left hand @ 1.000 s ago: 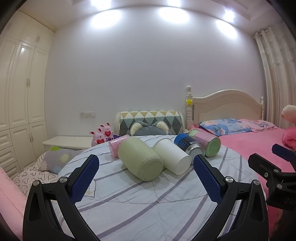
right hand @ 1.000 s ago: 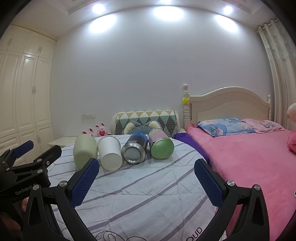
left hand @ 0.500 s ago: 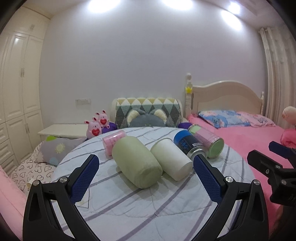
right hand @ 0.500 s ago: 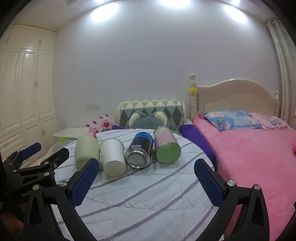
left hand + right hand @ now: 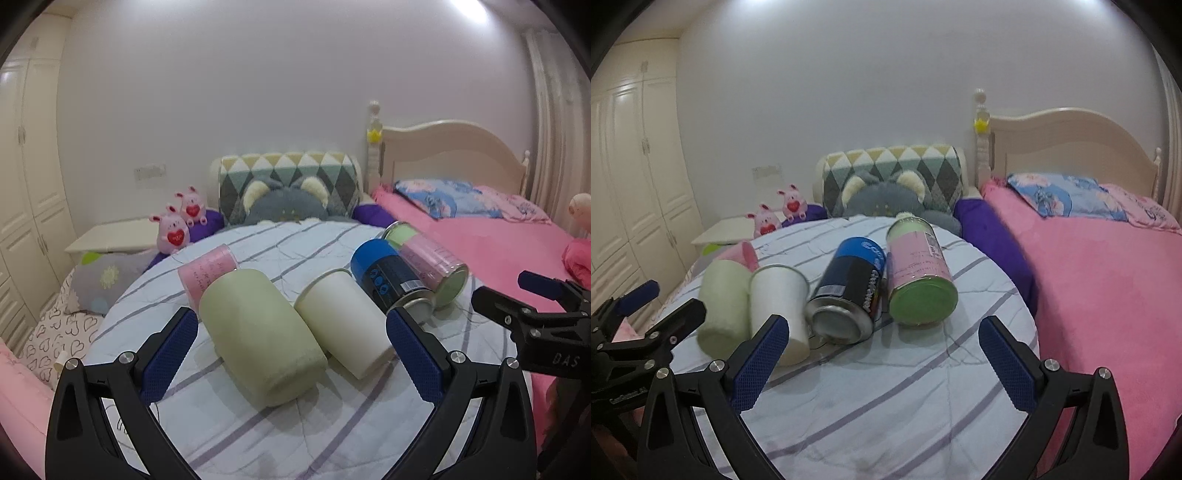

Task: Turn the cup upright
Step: 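Move the right gripper toward the lying pink-and-green jar, then close the right gripper around the pink-and-green jar's body and lift it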

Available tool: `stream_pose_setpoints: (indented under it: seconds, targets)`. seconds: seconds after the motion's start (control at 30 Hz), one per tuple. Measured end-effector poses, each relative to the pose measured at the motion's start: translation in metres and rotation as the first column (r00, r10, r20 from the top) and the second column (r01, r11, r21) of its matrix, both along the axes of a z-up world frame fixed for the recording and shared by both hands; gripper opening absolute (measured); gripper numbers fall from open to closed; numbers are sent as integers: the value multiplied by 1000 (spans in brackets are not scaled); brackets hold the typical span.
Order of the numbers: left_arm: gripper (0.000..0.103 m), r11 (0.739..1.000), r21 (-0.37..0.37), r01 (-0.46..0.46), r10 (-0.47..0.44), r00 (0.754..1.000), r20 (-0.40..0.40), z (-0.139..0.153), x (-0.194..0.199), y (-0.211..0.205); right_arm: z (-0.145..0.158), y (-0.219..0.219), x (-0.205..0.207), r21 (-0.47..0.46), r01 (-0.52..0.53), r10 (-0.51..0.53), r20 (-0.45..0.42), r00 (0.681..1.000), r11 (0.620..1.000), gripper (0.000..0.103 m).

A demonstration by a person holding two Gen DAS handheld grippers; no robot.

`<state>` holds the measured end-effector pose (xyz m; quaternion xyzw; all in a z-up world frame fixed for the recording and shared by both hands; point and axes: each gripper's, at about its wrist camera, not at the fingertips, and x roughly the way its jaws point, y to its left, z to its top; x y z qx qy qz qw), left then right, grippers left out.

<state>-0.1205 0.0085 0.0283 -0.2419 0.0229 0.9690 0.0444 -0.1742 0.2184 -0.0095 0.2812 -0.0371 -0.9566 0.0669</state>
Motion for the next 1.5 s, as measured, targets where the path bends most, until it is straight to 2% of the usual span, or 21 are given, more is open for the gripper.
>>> stream_pose_setpoints:
  seconds: [0.2,0.3,0.63,1.0,1.13,1.3,1.5]
  targets:
    - [103,1000,11,6,-6,999,42,11,-23,-2,5,-1,-32,-32,-58,60,53,997,998,103]
    - [103,1000,-8,-3,4,998,59,20,-35,-3,10,-3,-46,-23,-84,85,63,994,996,103]
    - [103,1000,-28,5,-2,992,124,44,-83,4,16,13,-109,14,-76,73,186,980,997,103]
    - [103,997,-71,8,11,967,256,21,-134,27,-8,27,-155,54,-95,73,325,943,994,103]
    - [103,998,-67,8,11,961,278,14,-143,30,-18,30,-167,92,-102,61,368,928,991,103]
    - [103,997,-81,4,20,955,296,8,-152,33,-25,26,-177,58,-163,124,415,901,985,103]
    - [103,998,-70,-1,23,948,317,2,-157,29,-43,6,-189,121,-225,141,484,864,967,102]
